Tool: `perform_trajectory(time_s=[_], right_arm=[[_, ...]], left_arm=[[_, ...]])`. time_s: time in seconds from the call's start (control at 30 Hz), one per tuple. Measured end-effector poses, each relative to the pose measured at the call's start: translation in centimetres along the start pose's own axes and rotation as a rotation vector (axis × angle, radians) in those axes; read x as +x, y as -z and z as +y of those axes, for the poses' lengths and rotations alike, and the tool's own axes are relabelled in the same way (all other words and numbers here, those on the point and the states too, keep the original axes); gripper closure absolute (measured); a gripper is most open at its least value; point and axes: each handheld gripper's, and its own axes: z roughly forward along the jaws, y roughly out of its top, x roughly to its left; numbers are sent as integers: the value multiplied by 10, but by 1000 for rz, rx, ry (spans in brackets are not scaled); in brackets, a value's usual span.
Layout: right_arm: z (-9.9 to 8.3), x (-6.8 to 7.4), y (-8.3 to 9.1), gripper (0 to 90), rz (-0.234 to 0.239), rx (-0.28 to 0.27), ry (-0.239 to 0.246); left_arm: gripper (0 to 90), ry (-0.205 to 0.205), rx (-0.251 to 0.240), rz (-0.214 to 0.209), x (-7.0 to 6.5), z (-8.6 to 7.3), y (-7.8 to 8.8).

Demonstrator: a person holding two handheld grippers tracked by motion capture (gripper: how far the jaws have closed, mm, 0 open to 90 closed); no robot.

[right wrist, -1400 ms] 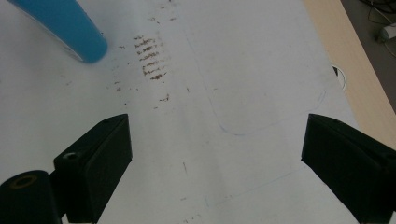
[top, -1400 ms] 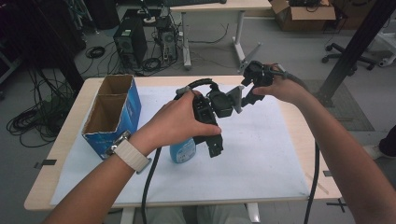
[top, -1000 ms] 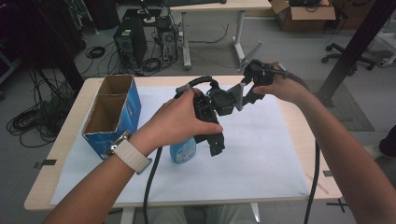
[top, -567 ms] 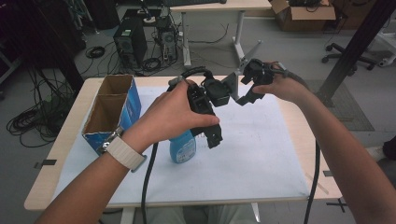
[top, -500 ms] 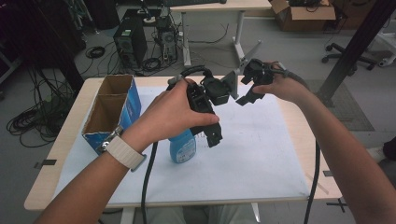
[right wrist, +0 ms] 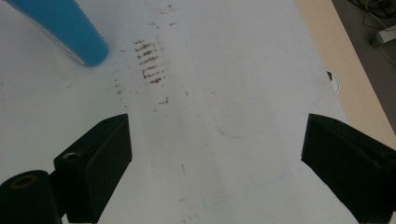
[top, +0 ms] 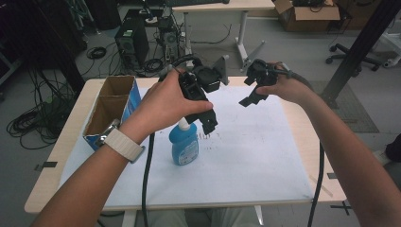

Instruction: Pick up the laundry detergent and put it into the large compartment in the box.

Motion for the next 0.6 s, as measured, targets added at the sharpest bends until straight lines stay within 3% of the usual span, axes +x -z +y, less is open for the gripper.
perform_trajectory(time_s=[0.6], right_arm=[[1, 1, 0, 84, -2, 2, -3]], left_arm=[[72, 71, -9, -5, 34, -9, -13]])
